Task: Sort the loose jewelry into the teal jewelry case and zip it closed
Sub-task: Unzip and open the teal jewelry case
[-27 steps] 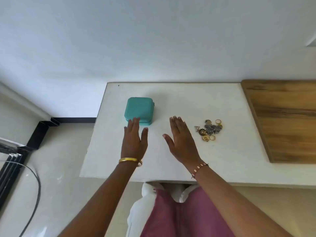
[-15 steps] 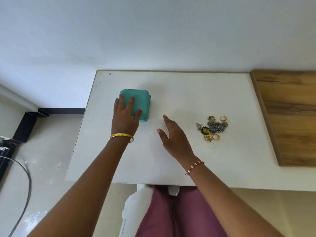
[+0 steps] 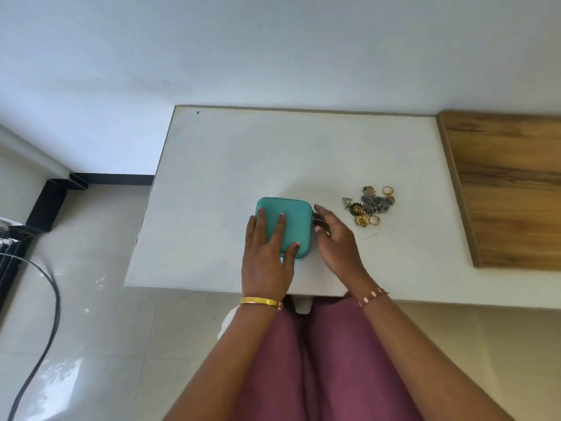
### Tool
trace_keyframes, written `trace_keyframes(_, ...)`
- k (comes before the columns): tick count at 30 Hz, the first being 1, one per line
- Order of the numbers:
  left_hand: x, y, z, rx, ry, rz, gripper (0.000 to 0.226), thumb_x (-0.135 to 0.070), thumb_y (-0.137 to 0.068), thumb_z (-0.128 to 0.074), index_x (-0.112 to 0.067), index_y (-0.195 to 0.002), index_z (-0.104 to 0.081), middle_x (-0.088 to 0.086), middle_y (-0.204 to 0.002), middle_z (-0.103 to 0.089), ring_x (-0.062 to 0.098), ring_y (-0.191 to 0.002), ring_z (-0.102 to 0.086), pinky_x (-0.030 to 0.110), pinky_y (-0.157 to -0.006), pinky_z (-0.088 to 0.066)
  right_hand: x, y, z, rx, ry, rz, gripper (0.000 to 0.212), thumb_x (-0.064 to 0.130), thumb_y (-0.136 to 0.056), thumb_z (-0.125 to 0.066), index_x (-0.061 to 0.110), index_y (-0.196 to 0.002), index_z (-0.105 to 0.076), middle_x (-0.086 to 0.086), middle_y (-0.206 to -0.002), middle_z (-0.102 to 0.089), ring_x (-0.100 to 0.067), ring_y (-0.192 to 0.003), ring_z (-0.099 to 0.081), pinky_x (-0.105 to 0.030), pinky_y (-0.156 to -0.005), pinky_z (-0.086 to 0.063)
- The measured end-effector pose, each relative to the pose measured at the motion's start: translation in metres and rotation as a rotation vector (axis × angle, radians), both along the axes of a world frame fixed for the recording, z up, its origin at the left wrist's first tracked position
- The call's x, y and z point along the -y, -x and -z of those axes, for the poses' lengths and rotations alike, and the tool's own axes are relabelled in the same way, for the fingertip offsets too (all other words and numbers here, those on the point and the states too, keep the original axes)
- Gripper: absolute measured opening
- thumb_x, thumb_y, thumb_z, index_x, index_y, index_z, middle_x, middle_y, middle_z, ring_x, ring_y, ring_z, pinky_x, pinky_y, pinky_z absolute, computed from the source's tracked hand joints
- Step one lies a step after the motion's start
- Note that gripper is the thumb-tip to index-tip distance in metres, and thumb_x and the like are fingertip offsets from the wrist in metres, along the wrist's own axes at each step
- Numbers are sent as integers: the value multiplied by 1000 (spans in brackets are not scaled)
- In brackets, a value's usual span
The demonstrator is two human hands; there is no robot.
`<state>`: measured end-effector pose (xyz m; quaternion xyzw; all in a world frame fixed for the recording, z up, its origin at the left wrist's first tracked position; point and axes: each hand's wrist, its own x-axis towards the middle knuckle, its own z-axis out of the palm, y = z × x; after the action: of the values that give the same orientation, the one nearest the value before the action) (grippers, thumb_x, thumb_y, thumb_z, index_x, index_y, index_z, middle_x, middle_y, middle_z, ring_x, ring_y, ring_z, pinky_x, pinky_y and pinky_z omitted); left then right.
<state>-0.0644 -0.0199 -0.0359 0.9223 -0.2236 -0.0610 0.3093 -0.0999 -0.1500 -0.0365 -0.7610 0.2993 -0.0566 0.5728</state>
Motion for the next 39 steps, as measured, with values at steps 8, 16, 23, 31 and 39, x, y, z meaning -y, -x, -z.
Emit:
trace_keyframes(8,-8,-9,-2,-57,77,45,50,-20,-82,-55,-20,-132,-49,15,-148,-31,35,-130,-37,35,-106,-32,27,-24,-6,-86,113,-126,43,-8,-87,-42,13,-119,-61,-8,-114,-65,-29,-91,-66,-43,-86,-54)
trace_keyframes(16,-20,13,6,-132,163,-3,59,-14,-88,-58,-25,-140,-32,14,-153,-19,24,-141,-23,20,-103,-25,23,-9,-2,-67,169,-35,18,0,-85,-58,0,-100,-68,-17,-91,-70,-11,-68,-55,-23,-73,-46)
trace_keyframes(23,-17,14,5,-116,114,-46,57,-21,-88,-58,-28,-139,-33,14,-149,-29,24,-139,-28,36,-102,-39,26,-10,1,-104,252,-77,10,4,-87,-57,4,-79,-62,-13,-76,-66,-13,-59,-54,-27,-65,-47)
trace_keyframes(31,-17,14,6,-114,106,-55,56,-22,-88,-58,-28,-139,-35,16,-148,-30,26,-138,-31,37,-101,-41,6,33,-6,-223,456,-277,11,12,-89,-56,4,-85,-62,-14,-85,-69,-28,-79,-63,-35,-71,-52)
trace_keyframes(39,-18,14,4,-152,116,-68,56,-24,-88,-58,-29,-139,-34,12,-149,-30,23,-138,-29,32,-105,-35,-22,49,-8,-237,420,-261,10,15,-86,-60,6,-85,-65,-13,-83,-70,-26,-76,-63,-31,-69,-48)
